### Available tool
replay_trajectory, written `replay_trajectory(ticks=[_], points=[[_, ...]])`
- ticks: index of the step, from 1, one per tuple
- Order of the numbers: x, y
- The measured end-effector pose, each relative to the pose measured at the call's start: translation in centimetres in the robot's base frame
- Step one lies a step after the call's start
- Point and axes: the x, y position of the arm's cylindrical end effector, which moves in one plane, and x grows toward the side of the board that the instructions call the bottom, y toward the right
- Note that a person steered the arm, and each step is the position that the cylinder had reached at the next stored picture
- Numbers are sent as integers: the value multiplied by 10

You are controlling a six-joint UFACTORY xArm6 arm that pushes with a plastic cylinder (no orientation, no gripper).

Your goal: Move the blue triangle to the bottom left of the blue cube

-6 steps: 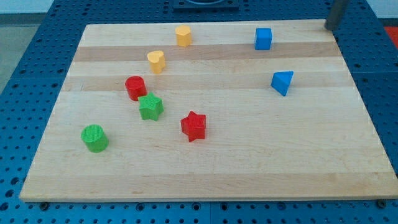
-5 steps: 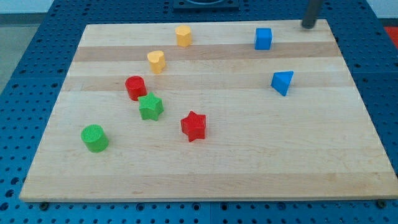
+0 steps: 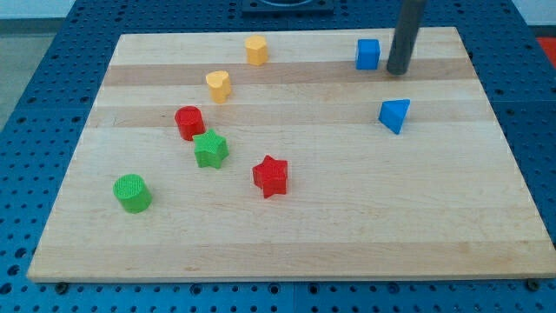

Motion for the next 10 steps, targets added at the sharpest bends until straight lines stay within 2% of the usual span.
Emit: replay_trajectory(ticks=[1,2,3,5,6,8,9,10], points=[[32,61],[99,49],[113,-9],[86,-96],[90,-104],[28,-94],[44,-104],[68,-143]])
